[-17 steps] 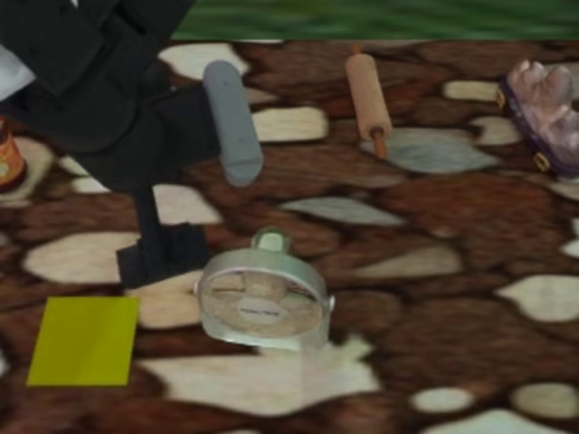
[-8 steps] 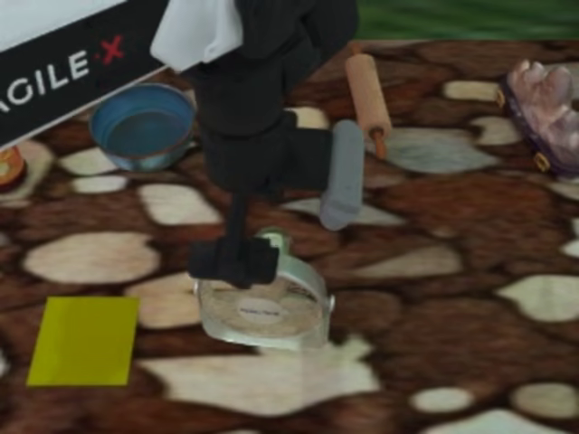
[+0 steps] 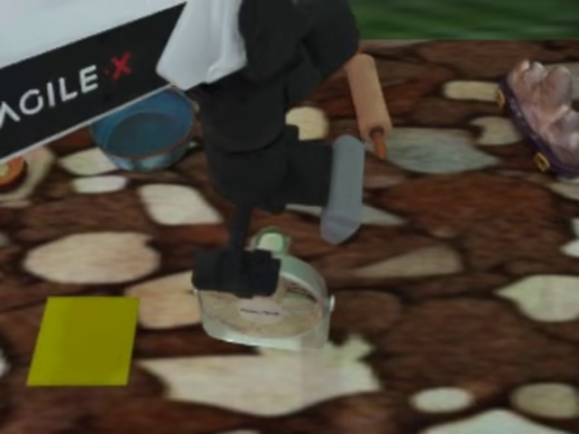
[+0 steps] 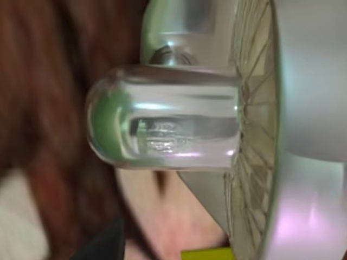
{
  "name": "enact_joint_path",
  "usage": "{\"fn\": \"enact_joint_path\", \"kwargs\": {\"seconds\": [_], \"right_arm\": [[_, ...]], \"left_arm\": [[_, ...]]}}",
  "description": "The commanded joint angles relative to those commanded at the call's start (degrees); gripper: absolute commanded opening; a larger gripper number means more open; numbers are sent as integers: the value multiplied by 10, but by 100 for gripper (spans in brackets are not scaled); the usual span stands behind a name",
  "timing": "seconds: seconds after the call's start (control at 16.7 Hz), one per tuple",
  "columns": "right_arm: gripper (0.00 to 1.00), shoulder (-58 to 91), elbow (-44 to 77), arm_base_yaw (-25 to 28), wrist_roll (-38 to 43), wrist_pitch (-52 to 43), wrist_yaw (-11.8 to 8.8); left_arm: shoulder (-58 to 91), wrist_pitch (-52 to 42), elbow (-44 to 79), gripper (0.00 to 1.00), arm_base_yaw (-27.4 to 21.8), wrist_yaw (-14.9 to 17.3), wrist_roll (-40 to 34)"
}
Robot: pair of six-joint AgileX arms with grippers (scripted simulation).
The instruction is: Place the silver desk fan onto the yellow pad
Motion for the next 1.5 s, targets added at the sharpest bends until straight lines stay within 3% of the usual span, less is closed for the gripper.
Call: {"fn": "enact_joint_path", "kwargs": {"seconds": [0.24, 0.54, 1.32, 1.5], "right_arm": [[100, 0, 0, 0, 0, 0, 0], [100, 0, 0, 0, 0, 0, 0], [100, 0, 0, 0, 0, 0, 0], [100, 0, 0, 0, 0, 0, 0]], "left_arm": [[2, 65, -63, 100, 0, 0, 0], [2, 74, -72, 100, 0, 0, 0], [2, 74, -72, 2, 0, 0, 0], [2, 74, -72, 0, 0, 0, 0]]}}
